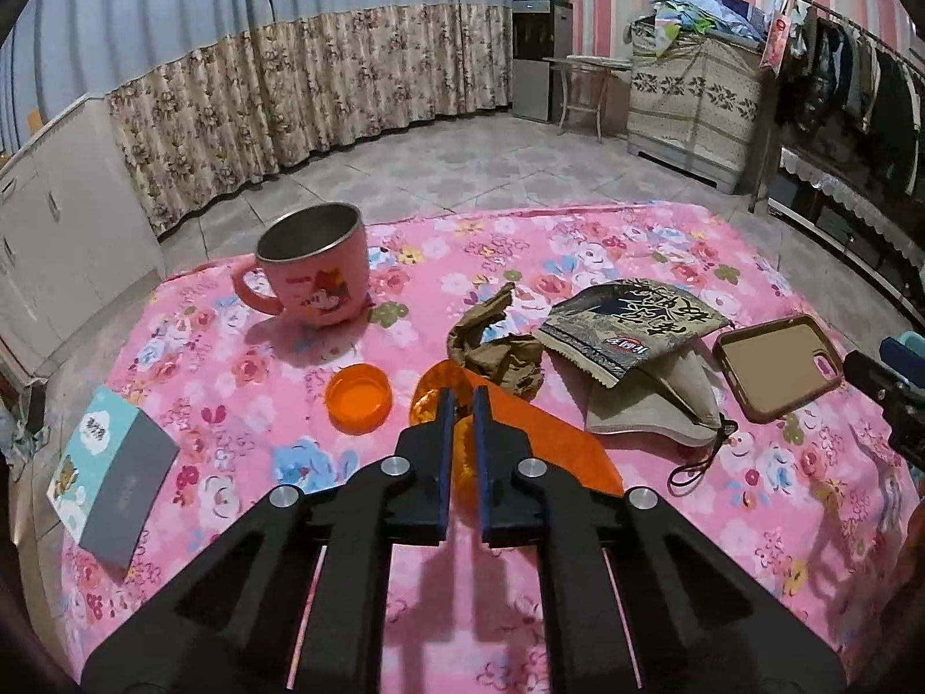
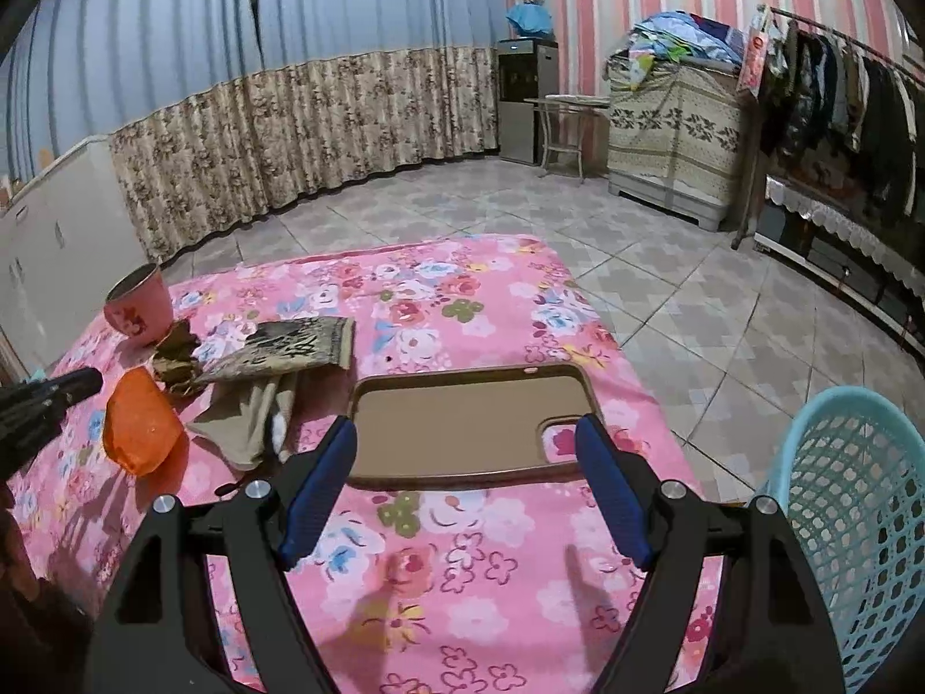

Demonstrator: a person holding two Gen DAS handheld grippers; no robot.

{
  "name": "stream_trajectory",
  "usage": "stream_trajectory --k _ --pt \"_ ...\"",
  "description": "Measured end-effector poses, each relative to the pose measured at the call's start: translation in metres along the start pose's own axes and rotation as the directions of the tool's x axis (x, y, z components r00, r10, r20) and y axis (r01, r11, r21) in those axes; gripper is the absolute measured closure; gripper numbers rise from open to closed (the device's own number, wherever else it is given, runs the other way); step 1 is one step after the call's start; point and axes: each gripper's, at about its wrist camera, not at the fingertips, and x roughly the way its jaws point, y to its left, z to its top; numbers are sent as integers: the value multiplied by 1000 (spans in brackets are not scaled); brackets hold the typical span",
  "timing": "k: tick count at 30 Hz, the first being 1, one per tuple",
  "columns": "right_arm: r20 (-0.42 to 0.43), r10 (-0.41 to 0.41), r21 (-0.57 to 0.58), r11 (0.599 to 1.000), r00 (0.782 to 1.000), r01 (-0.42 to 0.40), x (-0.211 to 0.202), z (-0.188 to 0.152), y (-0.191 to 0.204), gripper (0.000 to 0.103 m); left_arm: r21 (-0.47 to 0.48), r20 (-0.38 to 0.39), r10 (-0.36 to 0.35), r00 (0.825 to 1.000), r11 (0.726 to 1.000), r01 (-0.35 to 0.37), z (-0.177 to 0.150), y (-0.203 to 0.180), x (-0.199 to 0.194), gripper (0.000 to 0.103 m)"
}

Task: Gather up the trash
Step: 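Lift the orange bag with the left gripper while the right gripper reaches the beige cloth bag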

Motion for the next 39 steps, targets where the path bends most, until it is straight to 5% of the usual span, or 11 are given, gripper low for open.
stream_trajectory --k 6,10,13,18,22,25,39 --pt "3 2 -22 1000 1000 -2 -1 0 6 26 -3 -26 -9 1000 1000 8 -6 2 -5 100" --pt "9 -3 -26 1000 1000 3 -2 1 4 26 0 -39 -12 999 1000 12 -14 -8 -9 58" --pt "6 1 -17 1000 1000 0 -2 1 1 26 5 -34 -16 999 1000 16 -15 -20 -9 52" --pt "5 3 -16 1000 1000 -2 -2 2 0 26 35 -81 -9 997 999 12 -21 -34 6 53" --pt "9 1 -19 1000 1000 0 -2 2 0 26 55 -92 -1 996 998 6 -23 -39 7 85" --pt "6 2 -19 1000 1000 -2 -2 2 0 26 58 -74 7 997 998 -2 -23 -35 -2 94" --pt "-19 36 -19 999 999 -36 3 -3 10 26 -12 86 73 994 997 -73 6 15 -57 96"
